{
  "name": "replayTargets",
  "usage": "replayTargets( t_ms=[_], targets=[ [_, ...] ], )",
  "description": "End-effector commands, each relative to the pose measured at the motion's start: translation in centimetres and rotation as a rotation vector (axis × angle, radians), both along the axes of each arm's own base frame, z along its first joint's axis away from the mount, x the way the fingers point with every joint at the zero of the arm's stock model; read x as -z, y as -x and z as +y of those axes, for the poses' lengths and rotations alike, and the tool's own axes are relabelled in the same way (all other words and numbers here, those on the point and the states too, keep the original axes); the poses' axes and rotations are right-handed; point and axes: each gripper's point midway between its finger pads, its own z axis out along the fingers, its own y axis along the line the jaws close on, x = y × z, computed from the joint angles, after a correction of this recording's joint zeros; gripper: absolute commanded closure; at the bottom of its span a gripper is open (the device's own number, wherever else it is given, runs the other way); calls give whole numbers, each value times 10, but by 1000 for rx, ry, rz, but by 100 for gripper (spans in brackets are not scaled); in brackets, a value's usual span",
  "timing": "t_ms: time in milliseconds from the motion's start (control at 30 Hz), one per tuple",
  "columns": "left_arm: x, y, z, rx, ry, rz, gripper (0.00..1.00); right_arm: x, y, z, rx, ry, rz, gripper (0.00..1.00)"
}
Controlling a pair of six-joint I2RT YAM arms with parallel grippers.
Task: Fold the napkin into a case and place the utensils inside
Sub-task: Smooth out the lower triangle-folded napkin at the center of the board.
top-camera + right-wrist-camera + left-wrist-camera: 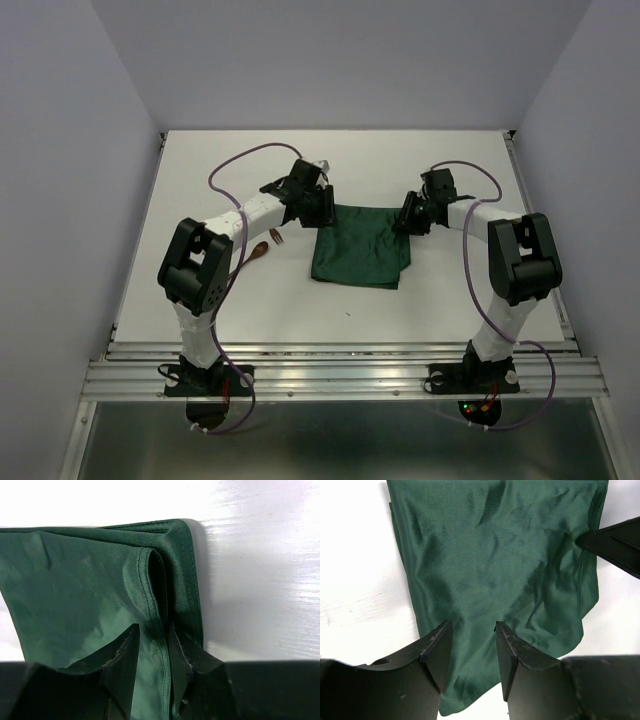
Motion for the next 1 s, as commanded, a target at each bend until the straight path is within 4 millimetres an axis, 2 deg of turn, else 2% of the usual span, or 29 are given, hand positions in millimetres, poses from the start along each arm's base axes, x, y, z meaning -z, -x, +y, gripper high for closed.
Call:
replayTargets(
  t_ms=[0, 133, 167, 333, 700, 967],
  targets=[
    [-17, -7, -7, 5, 17, -37, 49, -4, -9, 1, -14, 1, -48, 63],
    [-18, -7, -8, 8, 17, -39, 49, -1, -7, 0, -9, 7, -41, 76],
    [-18, -7, -7, 6, 16, -38, 49, -6, -8, 0, -7, 5, -53, 82],
    [-17, -6, -8, 9, 14, -39, 49, -25, -14, -1, -1, 4, -101, 99],
    [-19, -7, -6, 11, 4, -49, 49, -69, -38, 2, 13, -12, -208, 99],
    [-24, -8, -6, 15, 1, -60, 49, -74, -53, 1, 24, 7, -219, 99]
  ],
)
